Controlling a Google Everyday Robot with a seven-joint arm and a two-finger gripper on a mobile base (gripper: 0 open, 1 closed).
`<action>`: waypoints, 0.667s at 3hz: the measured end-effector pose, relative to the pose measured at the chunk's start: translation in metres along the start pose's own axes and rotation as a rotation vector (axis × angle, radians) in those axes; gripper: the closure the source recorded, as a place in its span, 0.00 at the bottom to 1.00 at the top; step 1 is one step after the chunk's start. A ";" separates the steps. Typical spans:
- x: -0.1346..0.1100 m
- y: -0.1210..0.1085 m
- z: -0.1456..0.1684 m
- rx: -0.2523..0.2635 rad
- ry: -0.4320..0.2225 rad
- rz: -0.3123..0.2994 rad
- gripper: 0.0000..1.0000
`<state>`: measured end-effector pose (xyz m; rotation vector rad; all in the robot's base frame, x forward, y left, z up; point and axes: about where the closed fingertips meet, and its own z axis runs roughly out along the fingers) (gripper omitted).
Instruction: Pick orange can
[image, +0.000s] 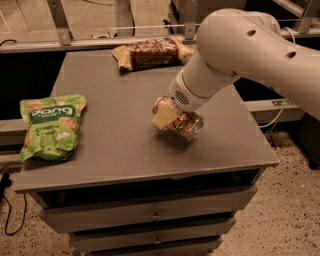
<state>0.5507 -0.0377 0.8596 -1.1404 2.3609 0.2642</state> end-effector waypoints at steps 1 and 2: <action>-0.013 -0.013 -0.019 -0.049 -0.117 -0.063 1.00; -0.019 -0.026 -0.044 -0.114 -0.226 -0.111 1.00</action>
Offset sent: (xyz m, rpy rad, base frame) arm 0.0144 -0.0547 0.0962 0.3097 -0.2815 0.4515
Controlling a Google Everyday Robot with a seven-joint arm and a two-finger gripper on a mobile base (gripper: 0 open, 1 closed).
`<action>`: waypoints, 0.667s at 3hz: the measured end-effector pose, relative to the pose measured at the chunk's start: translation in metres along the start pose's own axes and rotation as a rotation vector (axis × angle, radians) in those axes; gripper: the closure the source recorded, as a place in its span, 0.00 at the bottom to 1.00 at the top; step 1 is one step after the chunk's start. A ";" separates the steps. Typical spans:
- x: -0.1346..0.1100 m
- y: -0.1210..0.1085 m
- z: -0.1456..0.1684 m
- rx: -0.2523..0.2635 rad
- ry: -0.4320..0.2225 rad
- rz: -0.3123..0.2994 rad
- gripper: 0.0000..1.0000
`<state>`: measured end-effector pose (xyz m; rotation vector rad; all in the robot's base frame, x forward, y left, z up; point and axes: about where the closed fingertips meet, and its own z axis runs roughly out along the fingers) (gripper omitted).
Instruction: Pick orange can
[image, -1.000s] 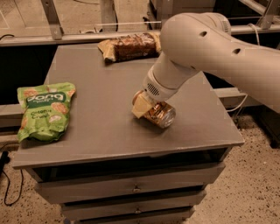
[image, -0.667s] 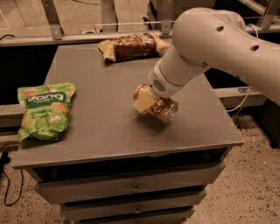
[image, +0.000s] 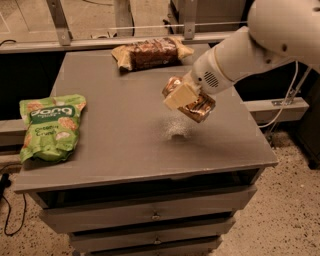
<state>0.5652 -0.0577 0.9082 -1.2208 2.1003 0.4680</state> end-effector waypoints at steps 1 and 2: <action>-0.005 -0.012 -0.032 -0.089 -0.146 -0.052 1.00; -0.012 -0.015 -0.041 -0.090 -0.180 -0.135 1.00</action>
Offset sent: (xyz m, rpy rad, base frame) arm 0.0008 -0.0198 0.0247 0.1285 -0.0407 0.0885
